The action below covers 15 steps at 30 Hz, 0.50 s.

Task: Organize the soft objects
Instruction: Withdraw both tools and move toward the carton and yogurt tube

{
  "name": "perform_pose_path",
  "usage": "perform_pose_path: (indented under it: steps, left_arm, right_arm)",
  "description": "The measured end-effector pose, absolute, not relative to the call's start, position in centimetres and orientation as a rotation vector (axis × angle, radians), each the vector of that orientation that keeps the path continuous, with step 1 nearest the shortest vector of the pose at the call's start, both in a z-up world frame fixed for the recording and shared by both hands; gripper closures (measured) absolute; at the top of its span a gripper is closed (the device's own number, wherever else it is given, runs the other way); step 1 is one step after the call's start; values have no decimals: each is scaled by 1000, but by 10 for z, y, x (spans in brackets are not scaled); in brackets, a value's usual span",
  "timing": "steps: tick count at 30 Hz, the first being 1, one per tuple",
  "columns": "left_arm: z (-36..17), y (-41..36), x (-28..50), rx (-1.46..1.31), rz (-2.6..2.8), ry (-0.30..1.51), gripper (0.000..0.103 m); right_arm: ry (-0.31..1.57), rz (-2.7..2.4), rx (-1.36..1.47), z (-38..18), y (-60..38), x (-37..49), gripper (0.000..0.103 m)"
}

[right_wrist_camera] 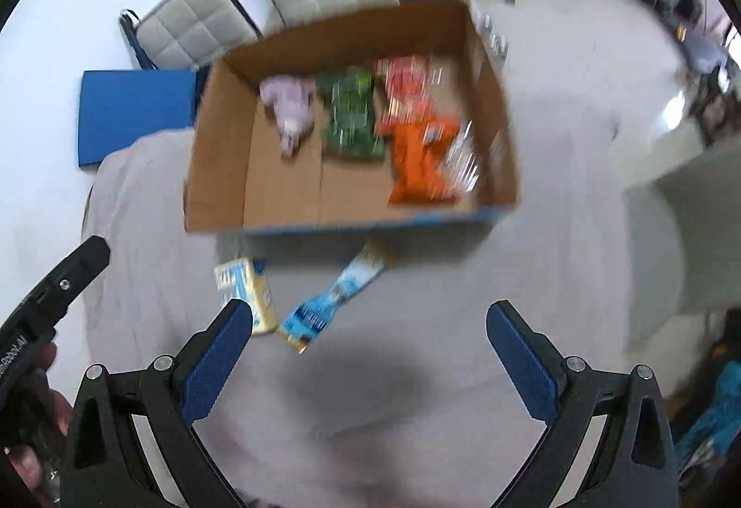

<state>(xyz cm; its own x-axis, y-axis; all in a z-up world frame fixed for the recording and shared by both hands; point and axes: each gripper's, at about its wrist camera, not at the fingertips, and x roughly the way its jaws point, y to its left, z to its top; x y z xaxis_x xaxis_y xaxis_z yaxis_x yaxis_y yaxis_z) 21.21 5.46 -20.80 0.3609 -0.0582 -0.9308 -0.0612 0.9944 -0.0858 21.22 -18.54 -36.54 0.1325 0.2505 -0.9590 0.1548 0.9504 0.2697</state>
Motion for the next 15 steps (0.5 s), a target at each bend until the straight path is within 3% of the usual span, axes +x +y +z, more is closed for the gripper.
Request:
perform_pose_path:
  steps: [6,8,12,15]
  left_arm:
    - [-283,81,211,-150,35,1392,0]
    - [-309,88,210,-160,49,1452,0]
    - [-345,99,208,-194,63,1528,0]
    - [-362,100,209,-196,67,1557,0]
  right_arm:
    - [1595,51,564,-468,-167,210,3]
    - [1613,47,574,-492,-156,211,15]
    - [1643,25,582,-531,-136,219,25]
    - [1659,17,629,-553,-124,222,38]
